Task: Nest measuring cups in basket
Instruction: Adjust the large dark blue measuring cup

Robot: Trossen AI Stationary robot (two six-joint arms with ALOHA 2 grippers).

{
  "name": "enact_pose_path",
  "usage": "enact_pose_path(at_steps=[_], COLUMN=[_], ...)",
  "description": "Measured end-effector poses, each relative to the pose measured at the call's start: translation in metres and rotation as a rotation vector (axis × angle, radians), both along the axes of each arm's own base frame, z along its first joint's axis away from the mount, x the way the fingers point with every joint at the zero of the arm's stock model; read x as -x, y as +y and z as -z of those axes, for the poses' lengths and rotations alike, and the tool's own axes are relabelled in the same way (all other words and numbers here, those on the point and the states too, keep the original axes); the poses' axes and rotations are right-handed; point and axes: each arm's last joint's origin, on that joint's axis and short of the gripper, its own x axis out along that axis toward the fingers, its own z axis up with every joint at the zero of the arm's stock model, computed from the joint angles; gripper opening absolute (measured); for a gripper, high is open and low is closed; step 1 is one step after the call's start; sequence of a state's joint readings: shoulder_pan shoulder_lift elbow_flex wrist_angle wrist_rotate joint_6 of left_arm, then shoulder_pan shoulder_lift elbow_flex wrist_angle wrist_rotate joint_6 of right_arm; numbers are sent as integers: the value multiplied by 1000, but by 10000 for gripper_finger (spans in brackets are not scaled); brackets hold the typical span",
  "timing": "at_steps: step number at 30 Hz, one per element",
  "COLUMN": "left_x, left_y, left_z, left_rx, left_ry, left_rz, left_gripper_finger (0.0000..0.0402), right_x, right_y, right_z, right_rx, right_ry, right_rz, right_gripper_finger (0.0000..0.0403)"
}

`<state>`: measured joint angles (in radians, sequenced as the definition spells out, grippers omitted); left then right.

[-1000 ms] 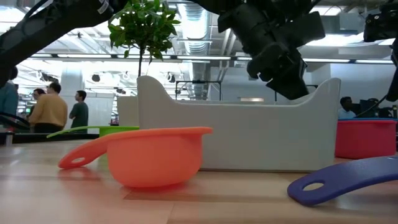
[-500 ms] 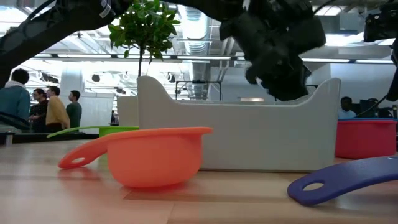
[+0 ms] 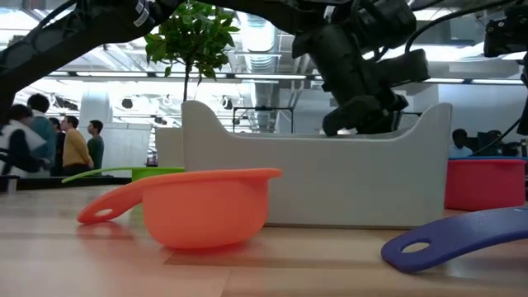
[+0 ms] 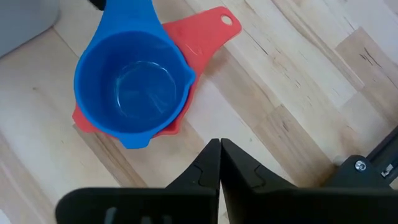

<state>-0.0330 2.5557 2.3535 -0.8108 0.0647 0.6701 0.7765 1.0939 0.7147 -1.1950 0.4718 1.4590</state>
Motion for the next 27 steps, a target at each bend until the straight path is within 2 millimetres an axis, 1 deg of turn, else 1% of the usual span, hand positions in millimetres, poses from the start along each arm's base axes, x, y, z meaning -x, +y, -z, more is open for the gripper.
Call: enact_pose_path(at_steps=[7, 13, 19, 27], left_x=[-2, -2, -2, -3], left_y=[8, 8, 8, 8], left_z=[-1, -1, -1, -2], left_rx=[1, -1, -1, -2], left_ry=[-19, -19, -26, -30], left_rz=[-16, -16, -15, -14], left_gripper_finger=[0, 0, 0, 0], right_x=[-1, -3, -8, -24], right_y=[0, -5, -12, -24], right_z=[2, 24, 33, 44], right_rx=[31, 45, 69, 50], right_ry=[-7, 35, 30, -1], right_rz=[-1, 41, 87, 41], right_gripper_finger=[22, 18, 34, 21])
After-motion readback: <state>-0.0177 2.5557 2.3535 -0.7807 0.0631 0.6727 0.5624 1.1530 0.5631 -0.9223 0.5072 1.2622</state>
